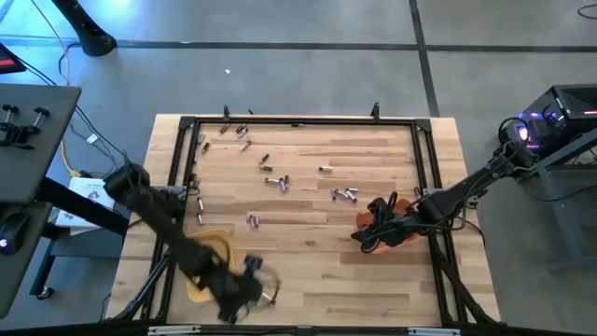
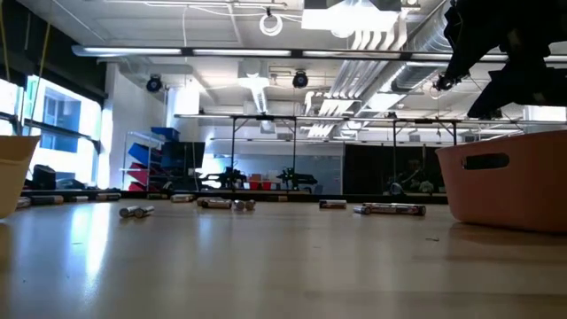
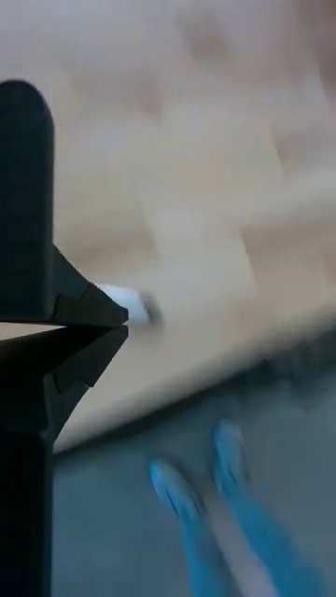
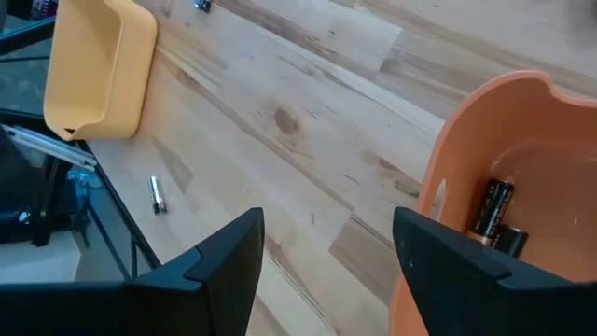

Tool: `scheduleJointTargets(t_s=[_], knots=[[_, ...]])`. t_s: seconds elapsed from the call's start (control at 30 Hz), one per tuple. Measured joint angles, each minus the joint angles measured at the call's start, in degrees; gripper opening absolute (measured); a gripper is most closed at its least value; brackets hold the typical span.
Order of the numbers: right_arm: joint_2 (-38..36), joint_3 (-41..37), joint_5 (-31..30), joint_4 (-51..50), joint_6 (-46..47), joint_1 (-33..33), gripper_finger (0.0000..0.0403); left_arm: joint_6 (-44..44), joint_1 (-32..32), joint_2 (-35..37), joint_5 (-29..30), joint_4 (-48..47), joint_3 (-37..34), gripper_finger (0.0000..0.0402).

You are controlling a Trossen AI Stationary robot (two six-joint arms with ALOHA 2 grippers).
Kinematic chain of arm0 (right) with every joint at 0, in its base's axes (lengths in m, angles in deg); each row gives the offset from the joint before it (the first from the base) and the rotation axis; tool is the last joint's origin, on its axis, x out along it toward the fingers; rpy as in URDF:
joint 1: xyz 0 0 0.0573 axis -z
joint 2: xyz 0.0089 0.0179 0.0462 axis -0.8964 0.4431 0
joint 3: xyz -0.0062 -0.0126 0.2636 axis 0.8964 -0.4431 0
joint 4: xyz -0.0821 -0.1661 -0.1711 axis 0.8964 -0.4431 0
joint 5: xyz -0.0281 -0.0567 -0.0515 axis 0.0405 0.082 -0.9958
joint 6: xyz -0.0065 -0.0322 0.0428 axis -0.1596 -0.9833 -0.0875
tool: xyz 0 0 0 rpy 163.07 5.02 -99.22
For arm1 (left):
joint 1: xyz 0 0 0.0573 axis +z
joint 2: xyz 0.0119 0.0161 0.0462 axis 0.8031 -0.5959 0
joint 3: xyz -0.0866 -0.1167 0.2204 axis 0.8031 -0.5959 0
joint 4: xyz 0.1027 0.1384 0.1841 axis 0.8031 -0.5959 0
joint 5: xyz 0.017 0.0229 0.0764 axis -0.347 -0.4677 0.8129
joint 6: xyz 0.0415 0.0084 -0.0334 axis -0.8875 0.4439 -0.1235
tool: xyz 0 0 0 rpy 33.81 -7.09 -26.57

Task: Sort batteries
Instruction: Put the silver battery into the yellow bin

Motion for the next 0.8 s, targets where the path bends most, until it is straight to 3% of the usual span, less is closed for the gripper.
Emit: scheduleJointTargets(t_s=[0.1, 0.23, 0.6, 0.8], knots=[[0.0, 0.0, 0.0, 0.0, 0.0, 0.0, 0.0232, -0.1, -3.2, -4.5, 0.7, 6.8, -0.6, 0.0002], [0.1, 0.0, 0.0, 0.0, 0.0, 0.0, 0.0232, -3.9, -2.7, -11.1, 1.1, 5.3, 2.5, 0.0028], [0.1, 0.0, 0.0, -0.5, 1.8, 0.0, 0.0232, -11.0, 1.3, -16.3, 0.9, -2.0, 6.2, 0.0189], [0.2, 0.0, 0.0, -0.5, 1.8, 0.0, 0.0232, -11.2, 3.2, -17.9, -6.8, -1.0, 5.7, 0.0229]])
